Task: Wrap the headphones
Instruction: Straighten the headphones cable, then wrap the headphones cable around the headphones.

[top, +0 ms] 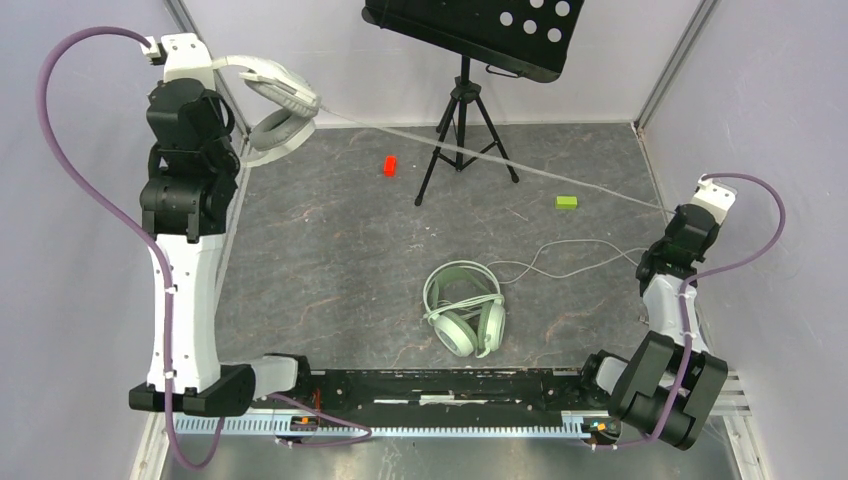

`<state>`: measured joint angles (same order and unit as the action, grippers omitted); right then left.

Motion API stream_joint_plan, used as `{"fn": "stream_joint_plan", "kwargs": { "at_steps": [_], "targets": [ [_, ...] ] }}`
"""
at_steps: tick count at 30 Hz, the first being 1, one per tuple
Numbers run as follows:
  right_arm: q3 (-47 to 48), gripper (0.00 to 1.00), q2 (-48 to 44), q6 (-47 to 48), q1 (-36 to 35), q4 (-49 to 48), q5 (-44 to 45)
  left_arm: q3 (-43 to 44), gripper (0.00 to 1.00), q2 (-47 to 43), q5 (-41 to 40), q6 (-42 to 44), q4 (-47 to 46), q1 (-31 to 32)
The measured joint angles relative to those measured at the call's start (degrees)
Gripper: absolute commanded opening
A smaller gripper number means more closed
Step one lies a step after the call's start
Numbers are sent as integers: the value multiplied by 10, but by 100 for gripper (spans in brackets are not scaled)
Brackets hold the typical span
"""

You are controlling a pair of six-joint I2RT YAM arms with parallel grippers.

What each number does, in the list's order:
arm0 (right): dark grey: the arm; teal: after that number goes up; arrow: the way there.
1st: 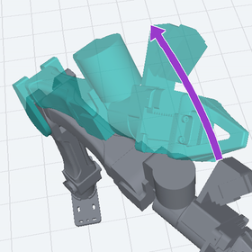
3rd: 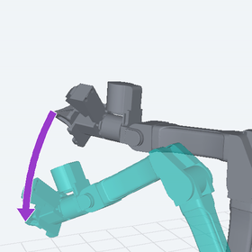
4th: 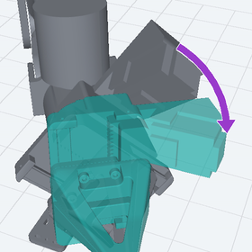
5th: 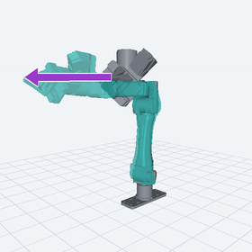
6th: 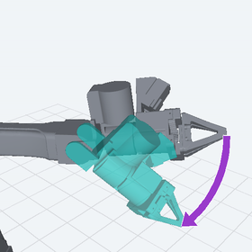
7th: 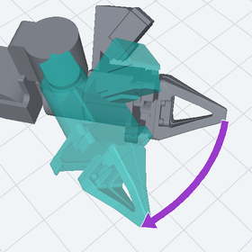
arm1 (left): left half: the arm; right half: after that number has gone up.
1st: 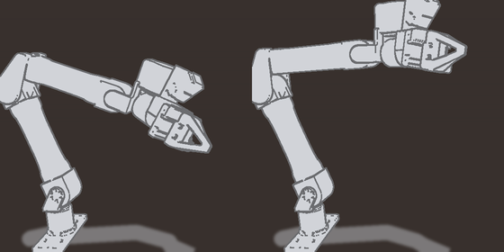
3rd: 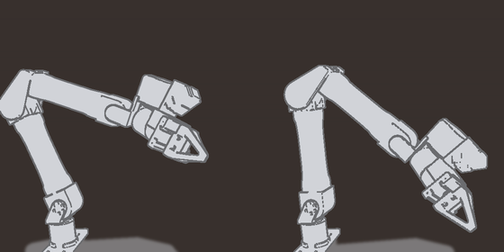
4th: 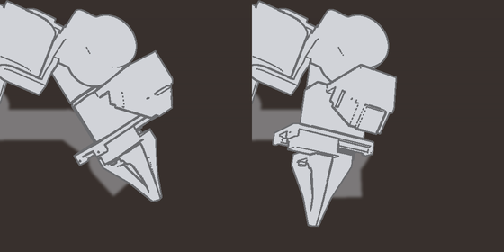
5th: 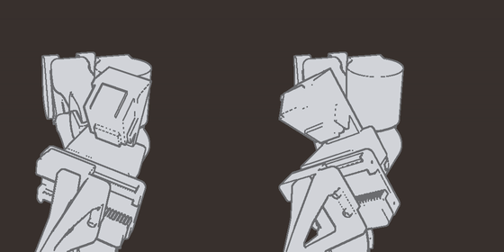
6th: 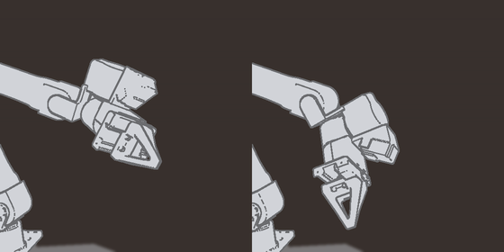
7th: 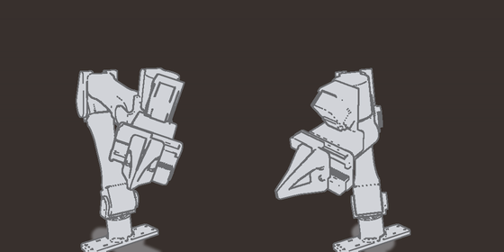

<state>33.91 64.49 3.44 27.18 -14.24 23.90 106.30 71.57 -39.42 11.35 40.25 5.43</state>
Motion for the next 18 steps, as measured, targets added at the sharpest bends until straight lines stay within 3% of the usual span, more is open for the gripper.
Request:
{"fn": "stream_joint_plan", "kwargs": {
  "at_steps": [6, 12, 18],
  "targets": [
    [0, 21, -5, -24, -3, 0, -57, 15, 2, -1, 65, -33, 20, -18],
    [14, 32, 15, -36, -56, 30, -113, 1, 2, 0, 162, -85, 26, -24],
    [40, 43, 46, -37, -63, 98, -137, -35, 2, 3, 253, -116, 44, -23]
  ]
}}
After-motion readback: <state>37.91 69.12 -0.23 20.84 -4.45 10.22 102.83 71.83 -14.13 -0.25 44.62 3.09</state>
